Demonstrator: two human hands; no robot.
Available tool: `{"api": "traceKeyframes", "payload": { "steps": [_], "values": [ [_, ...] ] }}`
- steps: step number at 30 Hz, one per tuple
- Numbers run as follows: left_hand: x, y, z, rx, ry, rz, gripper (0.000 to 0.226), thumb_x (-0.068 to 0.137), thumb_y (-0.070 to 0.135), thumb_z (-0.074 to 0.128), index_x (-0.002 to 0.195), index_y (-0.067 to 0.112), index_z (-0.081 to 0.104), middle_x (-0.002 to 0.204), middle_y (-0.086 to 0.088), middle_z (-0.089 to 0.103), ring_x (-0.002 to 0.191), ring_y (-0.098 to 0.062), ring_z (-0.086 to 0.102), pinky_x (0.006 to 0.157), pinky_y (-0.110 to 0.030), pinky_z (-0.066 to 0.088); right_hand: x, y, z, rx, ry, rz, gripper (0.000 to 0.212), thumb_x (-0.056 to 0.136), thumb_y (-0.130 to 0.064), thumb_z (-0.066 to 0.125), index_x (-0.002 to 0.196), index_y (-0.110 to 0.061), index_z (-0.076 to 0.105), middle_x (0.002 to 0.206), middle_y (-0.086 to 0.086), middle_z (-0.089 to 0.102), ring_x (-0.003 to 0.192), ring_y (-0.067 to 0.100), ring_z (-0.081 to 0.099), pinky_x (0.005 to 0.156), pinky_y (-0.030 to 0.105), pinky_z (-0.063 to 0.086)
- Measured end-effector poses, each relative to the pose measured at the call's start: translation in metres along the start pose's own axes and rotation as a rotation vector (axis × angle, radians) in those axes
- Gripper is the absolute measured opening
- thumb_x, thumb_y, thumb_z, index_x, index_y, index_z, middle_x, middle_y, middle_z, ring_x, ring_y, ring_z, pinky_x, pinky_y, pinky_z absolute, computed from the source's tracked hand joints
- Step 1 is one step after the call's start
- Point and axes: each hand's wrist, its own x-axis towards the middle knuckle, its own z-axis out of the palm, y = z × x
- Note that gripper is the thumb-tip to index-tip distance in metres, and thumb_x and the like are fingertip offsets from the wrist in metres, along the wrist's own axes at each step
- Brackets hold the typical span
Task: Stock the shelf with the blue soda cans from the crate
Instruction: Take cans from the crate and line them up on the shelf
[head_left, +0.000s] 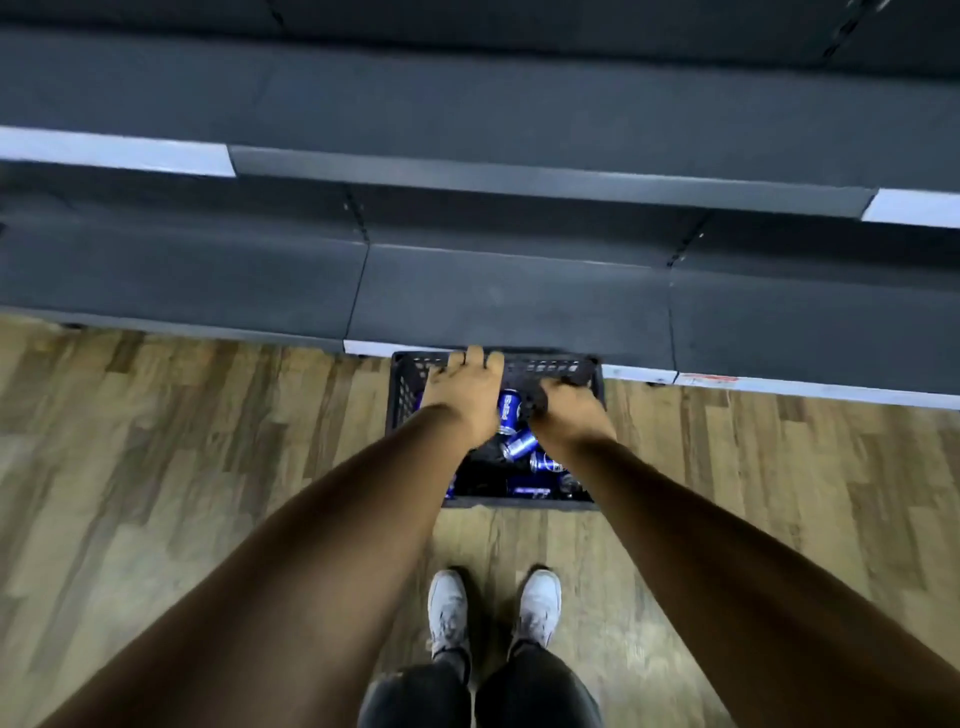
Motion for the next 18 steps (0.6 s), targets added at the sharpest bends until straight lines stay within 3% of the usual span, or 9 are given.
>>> {"api": "traceKeyframes", "payload": {
  "steps": [5, 12, 18],
  "values": [
    [-0.002, -0.031, 0.048, -0.066, -0.109, -0.07, 0.06, 0.088, 0.024, 0.056, 0.14, 0.01, 0.029, 0.14, -0.016, 0.035, 0.13, -0.034, 0.035, 0.104, -0.043, 0.033, -0.005, 0.0, 0.047, -0.016, -0.046, -0.098, 0.035, 0.091, -0.012, 0.045, 0.125, -0.012, 0.054, 0.126, 0.017, 0.057, 0.115, 0.034, 0.052, 0.09, 0.035, 0.043],
    [0.004, -0.048, 0.102, -0.141, -0.17, -0.091, 0.06, 0.087, 0.008, 0.053, 0.142, 0.008, 0.028, 0.141, -0.017, 0.035, 0.131, -0.033, 0.034, 0.104, -0.043, 0.035, 0.009, 0.018, 0.076, 0.048, -0.008, -0.092, 0.038, 0.094, -0.01, 0.044, 0.13, -0.016, 0.054, 0.127, 0.013, 0.058, 0.116, 0.03, 0.052, 0.085, 0.028, 0.038],
    [0.04, -0.047, 0.167, -0.561, -0.233, -0.439, 0.064, 0.091, 0.018, 0.051, 0.146, 0.011, 0.022, 0.139, -0.018, 0.042, 0.124, -0.036, 0.044, 0.099, -0.045, 0.044, 0.047, 0.054, 0.13, 0.074, -0.108, 0.007, 0.033, 0.091, -0.013, 0.042, 0.12, -0.015, 0.058, 0.114, 0.017, 0.063, 0.105, 0.033, 0.056, 0.081, 0.033, 0.045]
  ]
}}
